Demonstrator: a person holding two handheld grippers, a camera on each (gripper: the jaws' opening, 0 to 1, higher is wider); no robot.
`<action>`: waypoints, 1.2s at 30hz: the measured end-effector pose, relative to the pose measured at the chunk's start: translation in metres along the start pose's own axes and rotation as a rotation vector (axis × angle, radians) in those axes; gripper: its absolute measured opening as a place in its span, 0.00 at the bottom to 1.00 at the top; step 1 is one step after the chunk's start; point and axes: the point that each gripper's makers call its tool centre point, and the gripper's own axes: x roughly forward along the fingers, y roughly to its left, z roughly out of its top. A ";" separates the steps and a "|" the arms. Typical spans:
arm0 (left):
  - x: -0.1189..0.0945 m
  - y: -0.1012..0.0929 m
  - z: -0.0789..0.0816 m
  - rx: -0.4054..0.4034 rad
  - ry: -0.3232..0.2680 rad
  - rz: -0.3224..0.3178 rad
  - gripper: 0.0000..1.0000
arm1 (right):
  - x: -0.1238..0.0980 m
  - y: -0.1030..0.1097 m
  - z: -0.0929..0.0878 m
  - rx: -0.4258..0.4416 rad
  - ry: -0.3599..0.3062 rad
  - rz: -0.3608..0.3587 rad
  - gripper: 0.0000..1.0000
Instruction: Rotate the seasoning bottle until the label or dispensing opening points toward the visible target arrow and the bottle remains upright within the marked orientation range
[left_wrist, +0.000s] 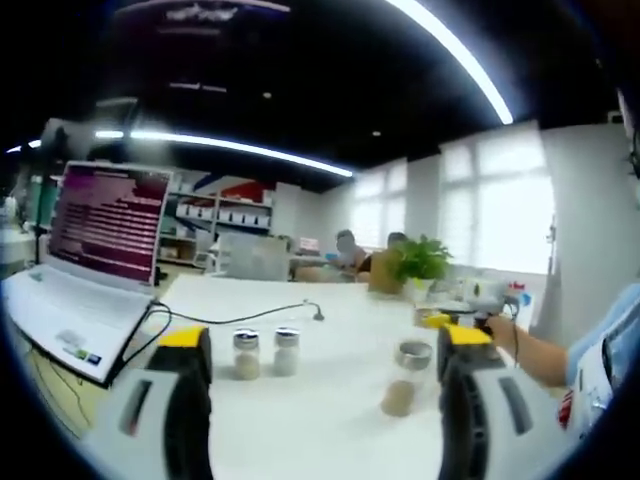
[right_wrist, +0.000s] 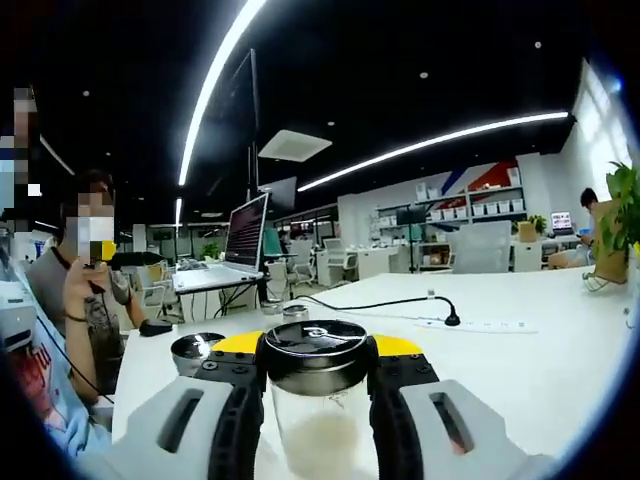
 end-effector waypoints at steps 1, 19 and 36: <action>0.000 -0.001 0.000 -0.004 0.000 -0.003 0.99 | -0.001 0.002 0.000 0.000 -0.002 0.004 0.39; 0.006 -0.019 -0.003 0.007 0.013 -0.065 0.99 | -0.035 0.029 -0.027 0.032 -0.028 -0.023 0.39; 0.006 -0.017 -0.004 0.015 0.026 -0.053 0.99 | -0.038 0.032 -0.030 -0.049 -0.018 -0.007 0.39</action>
